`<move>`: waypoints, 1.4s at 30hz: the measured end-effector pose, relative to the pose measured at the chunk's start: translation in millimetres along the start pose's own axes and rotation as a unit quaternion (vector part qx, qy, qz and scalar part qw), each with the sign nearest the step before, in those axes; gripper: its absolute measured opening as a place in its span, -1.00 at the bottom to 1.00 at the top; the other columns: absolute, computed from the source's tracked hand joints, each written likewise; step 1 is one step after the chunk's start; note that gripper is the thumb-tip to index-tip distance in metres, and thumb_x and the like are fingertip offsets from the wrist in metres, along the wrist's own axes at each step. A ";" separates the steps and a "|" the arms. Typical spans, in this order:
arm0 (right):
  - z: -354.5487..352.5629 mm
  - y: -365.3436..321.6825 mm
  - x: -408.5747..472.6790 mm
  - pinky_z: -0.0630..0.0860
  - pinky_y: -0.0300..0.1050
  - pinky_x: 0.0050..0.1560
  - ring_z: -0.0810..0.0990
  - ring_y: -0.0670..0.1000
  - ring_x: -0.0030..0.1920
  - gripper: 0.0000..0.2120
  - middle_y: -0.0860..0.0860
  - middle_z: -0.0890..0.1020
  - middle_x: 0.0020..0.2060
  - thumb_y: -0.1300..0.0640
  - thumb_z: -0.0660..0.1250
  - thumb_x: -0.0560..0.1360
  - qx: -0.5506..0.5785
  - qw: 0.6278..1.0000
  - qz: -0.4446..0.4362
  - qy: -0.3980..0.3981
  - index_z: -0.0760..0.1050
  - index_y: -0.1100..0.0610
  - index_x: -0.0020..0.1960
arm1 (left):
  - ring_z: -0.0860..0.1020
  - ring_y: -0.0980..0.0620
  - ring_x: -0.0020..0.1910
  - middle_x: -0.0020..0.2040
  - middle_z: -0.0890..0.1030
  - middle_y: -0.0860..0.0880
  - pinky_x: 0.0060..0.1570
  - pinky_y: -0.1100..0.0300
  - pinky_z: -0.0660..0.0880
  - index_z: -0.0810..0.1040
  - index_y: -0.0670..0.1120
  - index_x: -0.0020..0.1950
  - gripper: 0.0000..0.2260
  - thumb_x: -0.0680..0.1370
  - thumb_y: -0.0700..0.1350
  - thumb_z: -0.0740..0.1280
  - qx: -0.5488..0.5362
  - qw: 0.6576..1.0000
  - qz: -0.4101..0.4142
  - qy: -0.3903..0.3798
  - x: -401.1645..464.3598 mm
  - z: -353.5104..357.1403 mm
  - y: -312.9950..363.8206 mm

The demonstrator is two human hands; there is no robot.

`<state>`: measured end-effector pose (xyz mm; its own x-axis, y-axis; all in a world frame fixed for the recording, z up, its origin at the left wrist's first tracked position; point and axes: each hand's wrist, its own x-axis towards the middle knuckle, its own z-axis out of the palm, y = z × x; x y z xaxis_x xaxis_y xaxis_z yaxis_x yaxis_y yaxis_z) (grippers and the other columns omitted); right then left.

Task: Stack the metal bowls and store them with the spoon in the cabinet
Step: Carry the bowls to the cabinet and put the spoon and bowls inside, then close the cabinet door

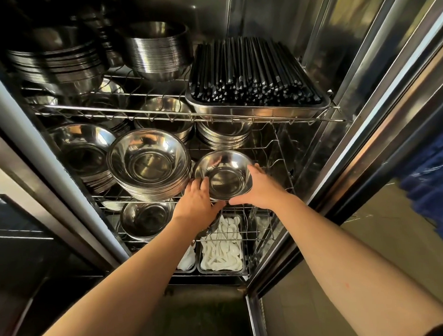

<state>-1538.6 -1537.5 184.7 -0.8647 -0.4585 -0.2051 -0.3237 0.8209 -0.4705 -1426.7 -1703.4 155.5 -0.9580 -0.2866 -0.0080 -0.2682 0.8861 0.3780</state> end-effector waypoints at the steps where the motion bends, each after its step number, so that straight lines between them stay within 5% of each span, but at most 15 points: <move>1: -0.7 -1.0 -0.4 0.35 0.30 0.41 0.25 0.14 0.54 0.31 -0.03 0.19 0.59 -0.45 0.55 0.01 -0.003 1.000 0.003 -0.002 0.03 -0.11 0.59 | 0.22 -0.16 0.53 0.56 0.25 -0.16 0.45 -0.06 0.28 0.07 -0.12 0.62 -0.21 0.55 0.25 0.27 0.003 1.000 0.004 -0.002 0.0 -3.4 -2.0; 5: -2.1 -4.0 -4.5 0.12 0.31 0.50 0.00 0.10 0.61 0.18 0.00 0.02 0.64 -0.38 0.55 0.13 -0.017 1.000 -0.013 -0.015 0.09 -0.10 0.59 | 0.37 -0.15 0.43 0.48 0.36 -0.12 0.33 -0.05 0.40 0.22 -0.06 0.56 -0.31 0.54 0.23 0.29 0.004 1.000 0.020 -0.021 -6.3 -17.5 -10.6; 11: -14.4 -16.8 -40.7 0.45 0.09 0.30 0.46 0.11 0.37 -0.28 0.03 0.39 0.44 -0.20 0.47 0.41 -0.059 0.998 -0.015 0.025 0.35 -0.01 0.48 | 0.57 -0.06 0.18 0.26 0.57 -0.05 0.13 0.04 0.54 0.47 -0.02 0.38 -0.51 0.55 0.22 0.28 0.039 0.996 0.065 -0.042 -25.7 -49.8 -19.9; 20: -66.5 -23.0 -206.4 0.54 0.03 0.14 0.59 0.04 0.14 -0.65 -0.03 0.64 0.09 -0.17 0.37 0.53 -0.120 0.981 0.041 0.146 0.58 0.00 0.21 | 0.63 -0.07 0.06 0.15 0.65 -0.03 -0.06 0.04 0.61 0.56 0.02 0.27 -0.59 0.56 0.24 0.26 0.031 0.969 0.244 0.022 -77.5 -90.8 33.6; 25: -99.8 -25.9 -334.7 0.45 -0.04 -0.02 0.58 0.08 0.10 -0.79 -0.02 0.63 0.02 -0.08 0.35 0.56 -0.201 0.944 0.079 0.249 0.58 0.02 0.09 | 0.61 -0.04 0.11 0.16 0.63 0.01 -0.03 0.08 0.55 0.55 0.03 0.29 -0.62 0.55 0.18 0.30 0.036 0.927 0.369 0.064 -135.7 -117.1 102.5; 31: -126.7 -30.8 -484.9 0.55 0.02 0.01 0.52 0.01 0.13 -0.81 -0.10 0.60 0.02 -0.09 0.30 0.56 -0.298 0.884 0.134 0.334 0.54 -0.04 0.10 | 0.57 -0.09 0.12 0.13 0.62 -0.03 0.07 -0.05 0.54 0.55 0.00 0.29 -0.65 0.54 0.09 0.32 0.050 0.863 0.488 0.122 -220.4 -159.1 187.5; 37: -135.0 -45.5 -613.3 0.59 0.07 -0.28 0.56 0.10 -0.08 -0.87 -0.01 0.59 -0.15 0.06 0.30 0.46 -0.349 0.833 0.092 0.418 0.57 0.03 -0.03 | 0.53 -0.19 0.08 0.08 0.58 -0.12 0.01 -0.16 0.50 0.54 -0.09 0.24 -0.70 0.56 -0.03 0.24 0.027 0.789 0.568 0.231 -321.6 -200.2 270.0; 42: -135.0 -40.1 -702.7 0.57 0.08 -0.18 0.51 0.10 -0.08 -0.88 0.00 0.56 -0.11 0.10 0.33 0.50 -0.359 0.821 0.043 0.441 0.55 0.08 0.02 | 0.45 -0.21 0.27 0.33 0.47 -0.18 0.15 -0.17 0.51 0.32 -0.15 0.51 -0.43 0.50 -0.16 0.34 -0.047 0.734 0.605 0.305 -412.6 -219.2 337.3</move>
<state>-969.8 -1202.2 463.6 -0.7354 -0.2232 0.6398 -0.1159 0.9717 0.2058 -1099.7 -1366.1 489.2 -0.2574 0.5548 0.7912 0.7776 0.6050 -0.1712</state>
